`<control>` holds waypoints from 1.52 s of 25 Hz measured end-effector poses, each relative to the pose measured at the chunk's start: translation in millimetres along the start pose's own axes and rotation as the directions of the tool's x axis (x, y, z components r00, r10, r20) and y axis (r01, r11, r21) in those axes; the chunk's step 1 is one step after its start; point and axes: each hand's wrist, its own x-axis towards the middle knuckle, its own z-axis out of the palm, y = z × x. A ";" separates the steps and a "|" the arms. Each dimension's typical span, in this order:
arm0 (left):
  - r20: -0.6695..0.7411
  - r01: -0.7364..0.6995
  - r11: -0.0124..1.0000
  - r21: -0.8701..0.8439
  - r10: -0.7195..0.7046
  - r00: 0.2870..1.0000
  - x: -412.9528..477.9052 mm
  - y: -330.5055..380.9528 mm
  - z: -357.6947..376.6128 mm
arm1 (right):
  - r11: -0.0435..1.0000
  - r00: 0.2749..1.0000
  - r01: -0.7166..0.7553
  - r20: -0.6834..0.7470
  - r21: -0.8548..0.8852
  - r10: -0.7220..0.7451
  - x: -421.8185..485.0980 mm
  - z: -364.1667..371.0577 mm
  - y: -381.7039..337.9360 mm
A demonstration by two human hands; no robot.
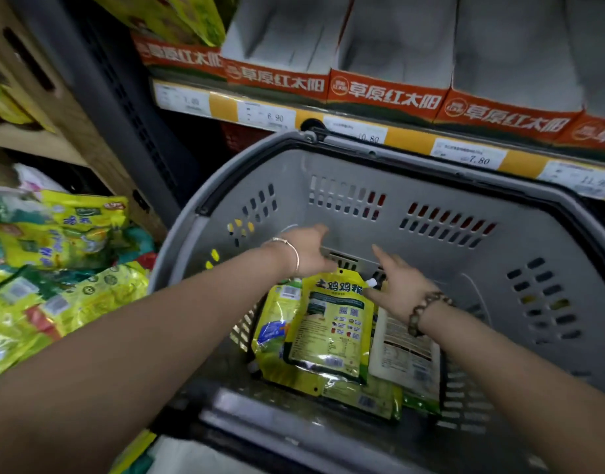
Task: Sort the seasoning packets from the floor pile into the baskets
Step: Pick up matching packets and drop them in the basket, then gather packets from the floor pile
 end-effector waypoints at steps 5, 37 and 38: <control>-0.397 -0.115 0.947 -0.299 -0.014 0.918 -93.0 -12.1 -73.9 | 0.979 0.950 0.202 -0.245 0.009 -0.193 -22.8 -60.7 -81.4; -0.288 0.491 0.454 -0.744 -0.880 0.377 -406.7 -265.5 253.4 | 0.762 0.663 0.646 0.458 0.051 -0.593 -80.1 328.0 -383.6; -0.289 0.477 0.428 -0.768 -0.896 0.338 -411.0 -264.6 257.8 | 0.774 0.670 0.628 0.450 0.083 -0.591 -84.7 335.5 -391.2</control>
